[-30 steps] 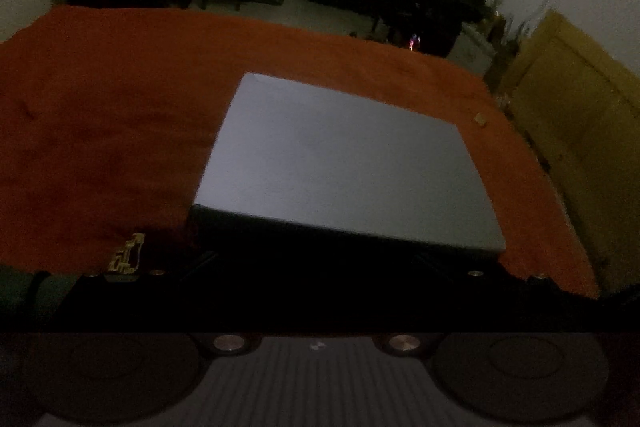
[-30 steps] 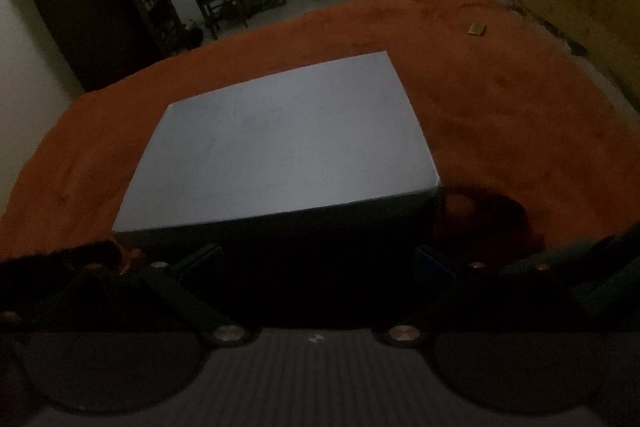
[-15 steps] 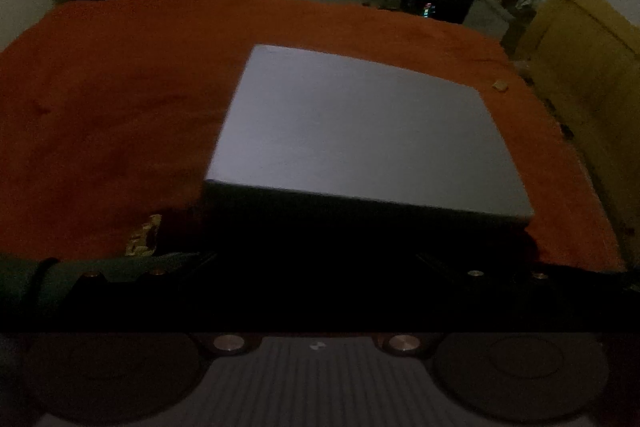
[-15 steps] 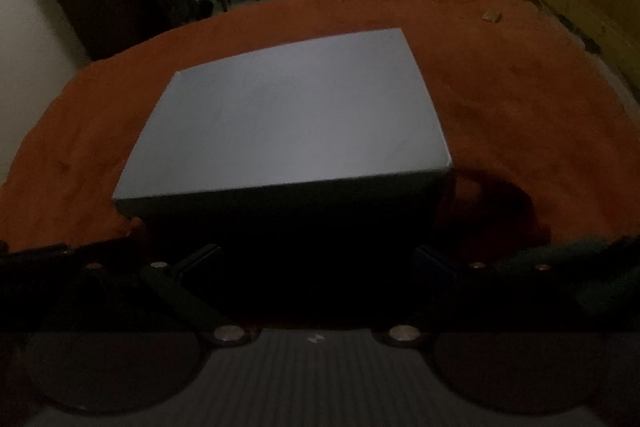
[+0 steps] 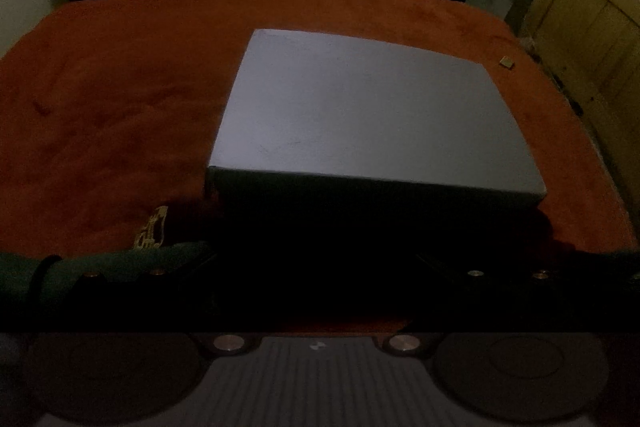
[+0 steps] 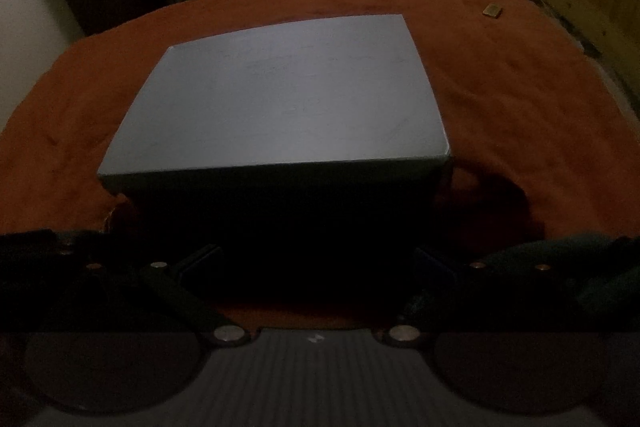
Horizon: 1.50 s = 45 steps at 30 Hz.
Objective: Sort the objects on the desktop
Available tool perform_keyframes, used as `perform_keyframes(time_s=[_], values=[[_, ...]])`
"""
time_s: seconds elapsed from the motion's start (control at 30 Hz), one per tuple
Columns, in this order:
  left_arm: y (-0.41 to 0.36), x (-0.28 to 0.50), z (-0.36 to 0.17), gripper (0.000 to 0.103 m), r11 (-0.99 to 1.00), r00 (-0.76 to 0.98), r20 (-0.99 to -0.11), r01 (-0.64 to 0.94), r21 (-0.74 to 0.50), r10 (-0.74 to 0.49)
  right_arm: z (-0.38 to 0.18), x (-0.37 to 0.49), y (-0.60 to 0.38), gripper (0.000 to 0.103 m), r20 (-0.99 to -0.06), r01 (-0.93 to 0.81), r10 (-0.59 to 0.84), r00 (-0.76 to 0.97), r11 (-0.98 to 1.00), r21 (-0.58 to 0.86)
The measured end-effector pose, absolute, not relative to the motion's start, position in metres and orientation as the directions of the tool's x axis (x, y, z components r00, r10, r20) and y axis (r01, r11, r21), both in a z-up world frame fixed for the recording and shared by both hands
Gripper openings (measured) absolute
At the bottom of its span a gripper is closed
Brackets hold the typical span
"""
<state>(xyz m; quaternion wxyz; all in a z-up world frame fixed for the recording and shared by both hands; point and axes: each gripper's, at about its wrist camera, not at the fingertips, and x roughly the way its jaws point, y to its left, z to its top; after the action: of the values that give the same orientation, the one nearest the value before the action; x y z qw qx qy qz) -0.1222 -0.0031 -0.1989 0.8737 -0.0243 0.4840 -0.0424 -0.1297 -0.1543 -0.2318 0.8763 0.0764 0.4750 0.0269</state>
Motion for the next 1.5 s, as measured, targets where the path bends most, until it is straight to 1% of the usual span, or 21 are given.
perform_keyframes(time_s=[0.27,0.43,0.5,0.63,1.5], values=[[-0.003,-0.122,-0.200,0.102,0.995,0.525,-0.846,0.058,-0.078,-0.096,-0.230,-0.131,-0.149,0.103,-0.825,0.021,0.094,0.558,0.992,0.128],[-0.004,-0.121,-0.205,0.102,0.997,0.508,-0.858,0.053,-0.064,-0.082,-0.231,-0.130,-0.142,0.103,-0.829,-0.002,0.019,0.559,1.000,0.021],[-0.003,-0.121,-0.204,0.102,0.996,0.509,-0.856,0.052,-0.071,-0.087,-0.232,-0.130,-0.141,0.103,-0.827,-0.009,0.008,0.562,1.000,0.003],[-0.001,-0.121,-0.204,0.102,0.995,0.509,-0.855,0.050,-0.082,-0.096,-0.233,-0.128,-0.147,0.103,-0.830,-0.010,0.026,0.556,1.000,0.024],[0.003,-0.119,-0.206,0.103,0.996,0.517,-0.851,0.055,-0.072,-0.090,-0.232,-0.126,-0.156,0.103,-0.827,-0.014,0.022,0.561,1.000,0.017]])
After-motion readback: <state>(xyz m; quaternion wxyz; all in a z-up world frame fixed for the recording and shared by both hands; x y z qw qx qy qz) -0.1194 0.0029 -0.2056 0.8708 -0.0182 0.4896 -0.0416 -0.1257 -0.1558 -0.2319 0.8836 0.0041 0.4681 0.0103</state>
